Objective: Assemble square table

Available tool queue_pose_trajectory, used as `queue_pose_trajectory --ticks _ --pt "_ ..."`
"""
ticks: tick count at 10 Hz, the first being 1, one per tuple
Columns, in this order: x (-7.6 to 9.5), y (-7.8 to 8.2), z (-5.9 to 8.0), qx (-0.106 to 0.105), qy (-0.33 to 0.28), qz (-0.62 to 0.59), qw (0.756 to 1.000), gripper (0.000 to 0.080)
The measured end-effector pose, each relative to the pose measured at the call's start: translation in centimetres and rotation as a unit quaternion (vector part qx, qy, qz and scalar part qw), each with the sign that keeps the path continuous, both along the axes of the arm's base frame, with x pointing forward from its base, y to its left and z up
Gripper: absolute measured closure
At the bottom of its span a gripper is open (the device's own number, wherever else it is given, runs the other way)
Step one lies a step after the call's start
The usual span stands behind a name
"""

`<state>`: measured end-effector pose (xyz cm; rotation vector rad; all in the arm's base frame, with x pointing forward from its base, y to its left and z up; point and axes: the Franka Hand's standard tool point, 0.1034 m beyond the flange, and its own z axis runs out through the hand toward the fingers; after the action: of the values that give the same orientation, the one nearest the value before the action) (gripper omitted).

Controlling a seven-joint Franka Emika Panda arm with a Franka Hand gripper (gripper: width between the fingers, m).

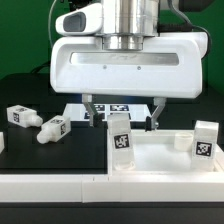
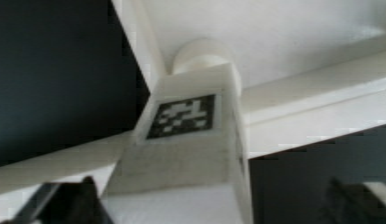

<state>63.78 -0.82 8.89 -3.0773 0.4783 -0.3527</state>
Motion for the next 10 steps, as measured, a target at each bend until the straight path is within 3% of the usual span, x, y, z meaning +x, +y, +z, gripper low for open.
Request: queue_pose_trajectory --ticks 1,2,3,6,8,10 --pt "-0.01 0.03 -0.02 0.007 -0.001 -0.028 1.000 0.0414" --pt "-0.01 0.04 -0.02 0.014 -0.002 -0.057 0.998 0.0414" --pt "-0.01 0.05 -0.03 0.021 -0.002 -0.090 0.996 0.0515" --pt "-0.06 -0.14 -0.14 0.049 -0.006 -0.235 0.971 0.0515" --pt "-0.27 -0.27 -0.23 0.079 0.013 -0.405 0.911 0.0515" --pt "-0.38 0.06 -0.34 0.124 0.046 -0.568 0.812 0.0515"
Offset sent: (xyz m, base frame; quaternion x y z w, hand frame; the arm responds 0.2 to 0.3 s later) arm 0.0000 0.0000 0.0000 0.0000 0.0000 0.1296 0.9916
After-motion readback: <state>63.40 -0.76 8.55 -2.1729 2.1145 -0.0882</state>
